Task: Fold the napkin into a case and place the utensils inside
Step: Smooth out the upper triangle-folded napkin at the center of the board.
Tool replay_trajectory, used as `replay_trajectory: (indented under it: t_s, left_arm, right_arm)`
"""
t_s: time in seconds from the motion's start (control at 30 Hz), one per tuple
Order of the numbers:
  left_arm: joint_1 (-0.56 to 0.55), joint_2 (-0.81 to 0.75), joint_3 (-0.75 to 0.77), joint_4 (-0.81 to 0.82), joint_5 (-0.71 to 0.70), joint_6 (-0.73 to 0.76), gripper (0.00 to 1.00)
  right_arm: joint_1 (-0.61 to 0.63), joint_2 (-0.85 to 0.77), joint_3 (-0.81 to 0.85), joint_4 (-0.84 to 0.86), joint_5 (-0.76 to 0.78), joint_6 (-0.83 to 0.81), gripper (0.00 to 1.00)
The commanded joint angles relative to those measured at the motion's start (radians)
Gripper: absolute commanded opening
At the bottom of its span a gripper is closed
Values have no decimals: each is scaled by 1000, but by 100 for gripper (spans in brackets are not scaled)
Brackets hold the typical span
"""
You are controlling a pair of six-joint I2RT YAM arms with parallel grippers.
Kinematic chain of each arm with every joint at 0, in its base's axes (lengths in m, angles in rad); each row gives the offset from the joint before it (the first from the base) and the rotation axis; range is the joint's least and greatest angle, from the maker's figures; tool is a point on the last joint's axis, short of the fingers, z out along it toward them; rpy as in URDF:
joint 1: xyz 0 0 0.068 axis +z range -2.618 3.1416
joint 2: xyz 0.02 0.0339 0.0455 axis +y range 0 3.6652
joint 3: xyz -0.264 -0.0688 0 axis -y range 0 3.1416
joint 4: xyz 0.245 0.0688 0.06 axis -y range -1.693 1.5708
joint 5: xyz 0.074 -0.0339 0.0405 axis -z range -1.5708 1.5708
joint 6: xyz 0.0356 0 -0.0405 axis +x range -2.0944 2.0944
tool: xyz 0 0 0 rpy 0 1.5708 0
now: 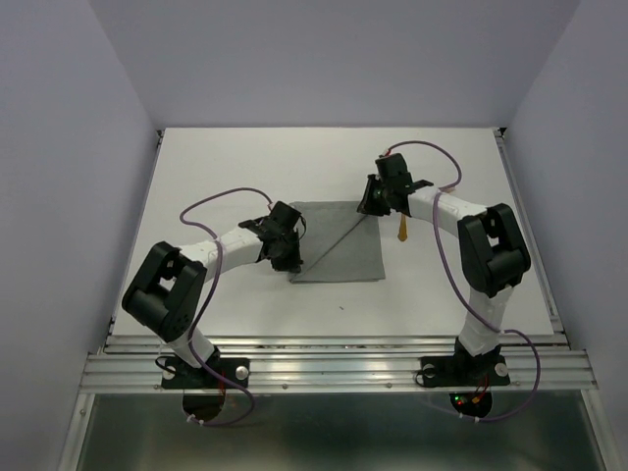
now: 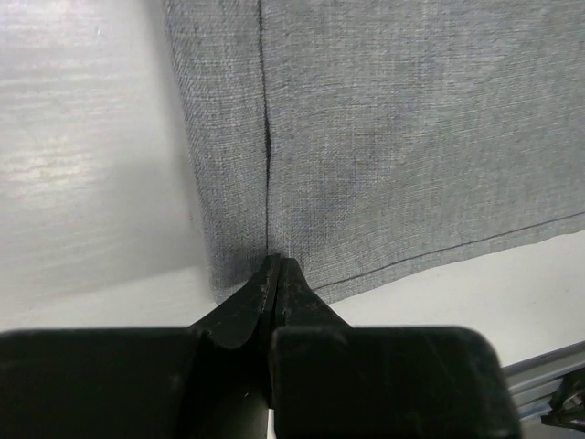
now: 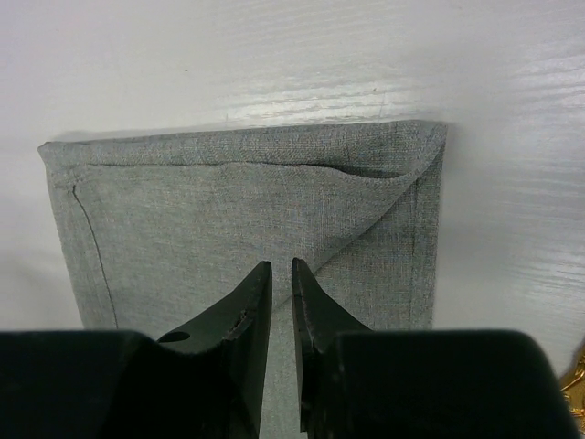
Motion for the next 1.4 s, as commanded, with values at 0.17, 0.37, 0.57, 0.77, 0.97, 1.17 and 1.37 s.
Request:
replay_trajectory:
  t_s: [0.17,0.37,0.57,0.77,0.97,1.17,1.37]
  left_arm:
    - [-3,0,-66,40,-42,-64,0]
    - [-3,-18,-22,13,-65,-38,0]
    - [-3,-110,69,-62,-125,-6,0]
    - [-3,-124,164,-96,-140,17,0]
    - [-3,-58,239,-90,-121,20,0]
    - [35,23,277,-81,-147,42,0]
    - [193,78,291,-41,-38,65,6]
  right_arm:
    - [8,-19,19,25,0,2,21]
    - [8,-59,58,-7,52,-13,24]
    - [8,-81,67,-44,124,-49,25]
    - [8,-131,42,-76,185,-70,25]
    - [-10,-189,33,-104,239,-95,29]
    - [-10,-205,30,-133,216,-107,30]
    - [107,-202,39,-146,201,-96,29]
